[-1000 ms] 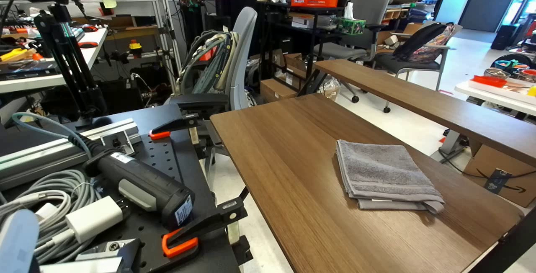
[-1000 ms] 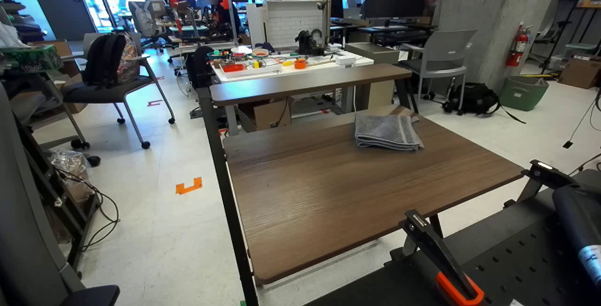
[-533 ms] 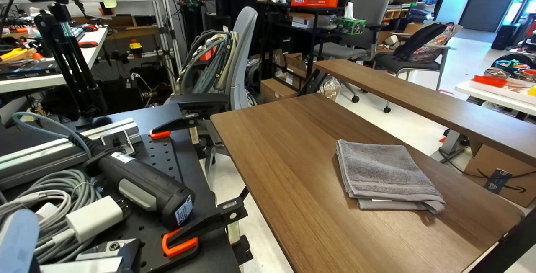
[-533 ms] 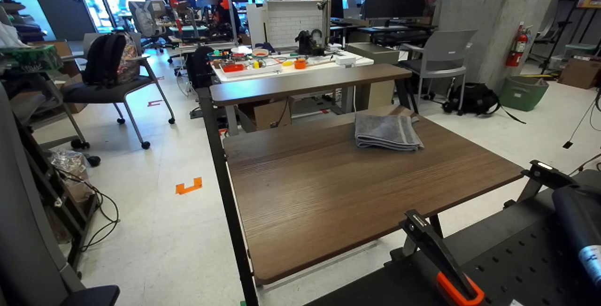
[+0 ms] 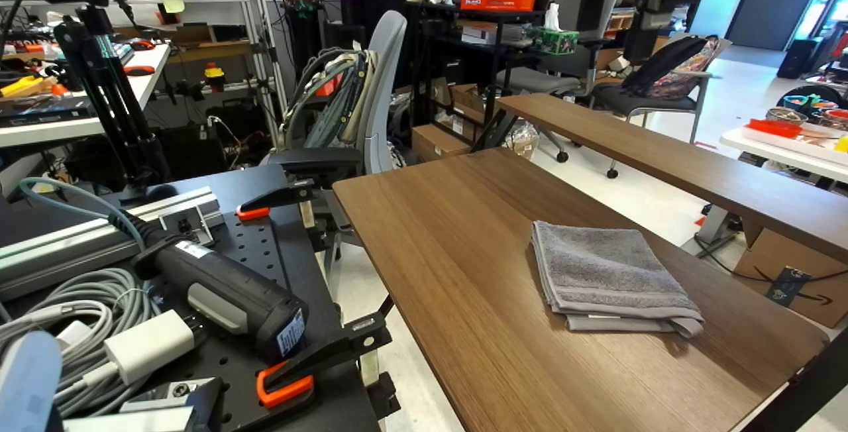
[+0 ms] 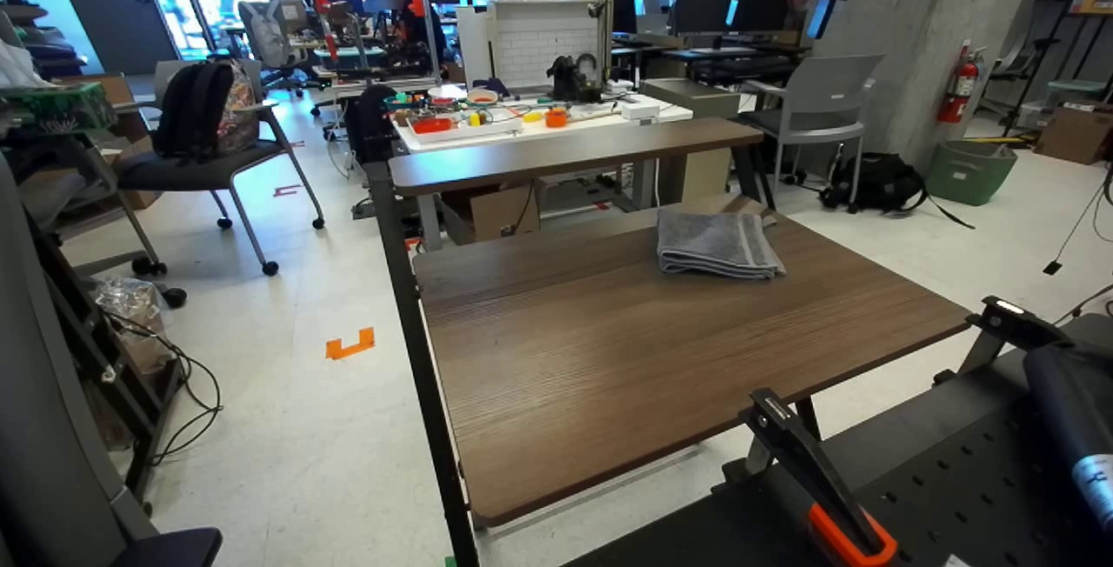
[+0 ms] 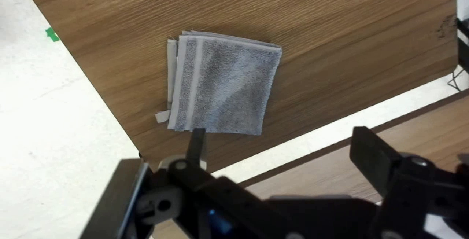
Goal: Move the towel
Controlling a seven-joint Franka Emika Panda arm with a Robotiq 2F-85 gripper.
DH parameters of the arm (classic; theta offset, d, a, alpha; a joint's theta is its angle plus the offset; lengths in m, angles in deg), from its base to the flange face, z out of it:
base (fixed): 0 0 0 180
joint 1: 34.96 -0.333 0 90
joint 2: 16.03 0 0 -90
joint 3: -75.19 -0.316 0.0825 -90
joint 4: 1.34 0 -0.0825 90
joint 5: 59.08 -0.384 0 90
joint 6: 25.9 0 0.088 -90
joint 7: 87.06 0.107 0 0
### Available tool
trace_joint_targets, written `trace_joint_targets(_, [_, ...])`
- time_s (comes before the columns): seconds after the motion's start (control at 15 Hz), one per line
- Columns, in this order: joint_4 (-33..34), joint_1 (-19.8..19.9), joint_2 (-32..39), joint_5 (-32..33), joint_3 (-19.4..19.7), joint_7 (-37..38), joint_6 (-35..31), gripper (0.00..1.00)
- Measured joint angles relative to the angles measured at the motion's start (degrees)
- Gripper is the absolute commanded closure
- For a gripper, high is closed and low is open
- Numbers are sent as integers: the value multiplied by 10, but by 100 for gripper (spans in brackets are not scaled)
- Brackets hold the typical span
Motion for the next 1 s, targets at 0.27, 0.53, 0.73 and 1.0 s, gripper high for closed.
trace_joint_targets(0.27, [22,0,23,2,2,4,0,0])
trace_joint_targets(0.53, [20,0,24,1,2,5,-1,0])
trace_joint_targets(0.73, [26,-8,49,3,1,26,-10,0])
trace_joint_targets(1.0, [68,-27,126,40,2,77,-13,0])
